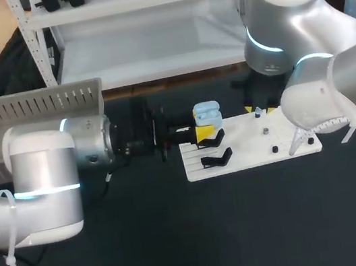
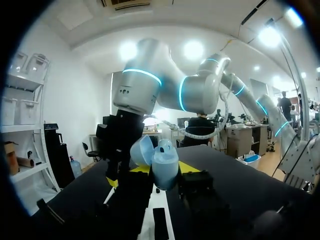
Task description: Pick up each earbud case from the left stands, insert the matching earbuds, close the lid, and place the case in the box.
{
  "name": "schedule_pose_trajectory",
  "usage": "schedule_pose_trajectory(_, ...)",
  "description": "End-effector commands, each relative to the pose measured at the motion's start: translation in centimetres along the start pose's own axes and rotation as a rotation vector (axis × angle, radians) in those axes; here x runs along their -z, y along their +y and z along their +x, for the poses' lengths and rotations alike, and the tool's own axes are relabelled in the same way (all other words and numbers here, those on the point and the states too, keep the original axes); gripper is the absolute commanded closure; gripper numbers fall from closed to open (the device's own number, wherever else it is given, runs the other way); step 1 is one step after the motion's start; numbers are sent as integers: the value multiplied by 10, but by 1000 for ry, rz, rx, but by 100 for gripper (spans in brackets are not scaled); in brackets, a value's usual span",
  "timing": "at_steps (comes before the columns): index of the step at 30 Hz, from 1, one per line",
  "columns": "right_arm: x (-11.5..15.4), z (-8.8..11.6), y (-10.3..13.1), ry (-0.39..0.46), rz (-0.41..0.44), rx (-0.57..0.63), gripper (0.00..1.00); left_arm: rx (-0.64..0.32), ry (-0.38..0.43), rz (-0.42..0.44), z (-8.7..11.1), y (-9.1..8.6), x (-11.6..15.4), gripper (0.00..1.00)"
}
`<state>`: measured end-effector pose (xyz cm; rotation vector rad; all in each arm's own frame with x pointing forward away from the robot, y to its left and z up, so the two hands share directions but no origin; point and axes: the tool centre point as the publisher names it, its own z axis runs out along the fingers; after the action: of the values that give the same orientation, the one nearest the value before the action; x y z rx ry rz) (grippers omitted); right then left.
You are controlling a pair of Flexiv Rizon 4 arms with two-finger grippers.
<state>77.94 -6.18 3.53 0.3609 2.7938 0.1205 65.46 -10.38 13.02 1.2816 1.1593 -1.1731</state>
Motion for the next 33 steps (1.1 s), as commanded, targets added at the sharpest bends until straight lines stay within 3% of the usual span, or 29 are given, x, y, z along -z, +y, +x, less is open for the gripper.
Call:
schedule_pose_trajectory(1,0,2,-3,-7,-4,-6,62,-1,0,-7,0,-2,-1,100)
schedule_pose_trajectory(13,-2,0,-4,-3,-18,-83,68,-1,0,-7,0,-2,-1,100)
schedule_pose_trajectory(33,-4,2,1,13,-6,-84,70,-1,0,-7,0,-2,-1,100)
